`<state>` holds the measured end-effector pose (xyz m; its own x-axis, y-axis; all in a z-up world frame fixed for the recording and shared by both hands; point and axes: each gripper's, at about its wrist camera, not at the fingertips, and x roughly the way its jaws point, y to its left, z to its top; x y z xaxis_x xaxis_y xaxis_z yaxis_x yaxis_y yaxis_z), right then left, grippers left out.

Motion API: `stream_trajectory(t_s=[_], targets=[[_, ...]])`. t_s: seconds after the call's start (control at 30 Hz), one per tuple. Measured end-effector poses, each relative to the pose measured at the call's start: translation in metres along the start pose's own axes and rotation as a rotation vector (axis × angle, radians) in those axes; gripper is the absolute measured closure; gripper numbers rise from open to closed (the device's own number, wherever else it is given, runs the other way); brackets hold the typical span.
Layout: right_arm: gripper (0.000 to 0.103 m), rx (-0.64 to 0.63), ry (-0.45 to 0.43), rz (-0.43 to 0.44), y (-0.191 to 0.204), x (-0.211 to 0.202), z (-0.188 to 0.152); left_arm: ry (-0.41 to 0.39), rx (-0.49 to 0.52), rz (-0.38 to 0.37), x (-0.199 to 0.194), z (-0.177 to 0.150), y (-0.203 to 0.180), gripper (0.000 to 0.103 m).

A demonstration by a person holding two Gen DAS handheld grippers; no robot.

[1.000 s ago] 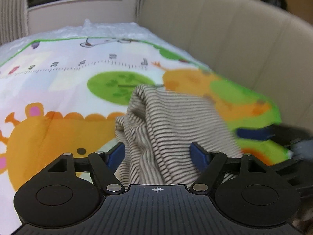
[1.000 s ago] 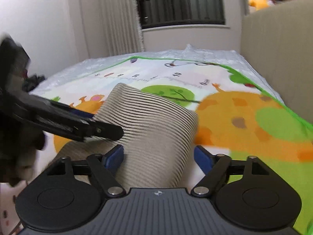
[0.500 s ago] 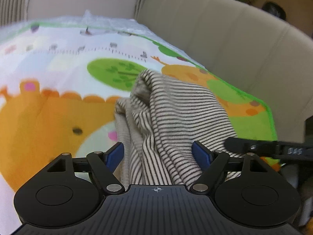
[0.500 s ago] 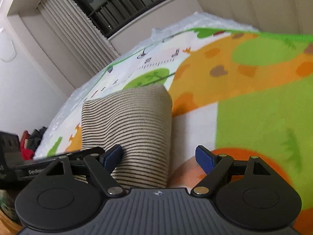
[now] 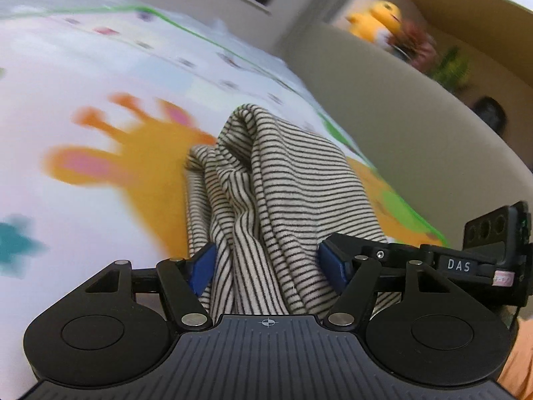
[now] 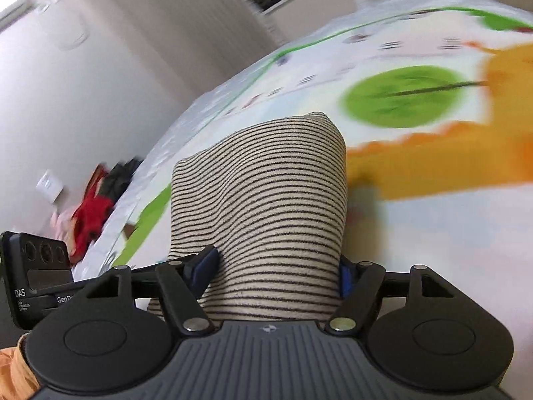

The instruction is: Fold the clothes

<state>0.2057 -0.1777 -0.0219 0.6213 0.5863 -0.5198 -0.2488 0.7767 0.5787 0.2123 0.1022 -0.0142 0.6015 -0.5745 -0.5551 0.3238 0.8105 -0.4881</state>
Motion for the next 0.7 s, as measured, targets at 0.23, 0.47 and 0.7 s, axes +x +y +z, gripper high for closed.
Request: stream_trajectory(t_s=[0.23,0.47,0.7], targets=[[0.034,-0.189,0.061,0.063,0.08,0.09,0.015,-0.105,-0.051,0.159,-0.054,0.008,0.068,0.029],[0.031,-0.289,0.063,0.021,0.114,0.127,0.013,-0.158,-0.14,0.162,-0.062,0.01,0.111,0.022],[0.028,-0.43,0.007,-0.058,0.125,0.099,0.004,-0.342,-0.107,0.082,-0.106,0.037,0.091,0.029]])
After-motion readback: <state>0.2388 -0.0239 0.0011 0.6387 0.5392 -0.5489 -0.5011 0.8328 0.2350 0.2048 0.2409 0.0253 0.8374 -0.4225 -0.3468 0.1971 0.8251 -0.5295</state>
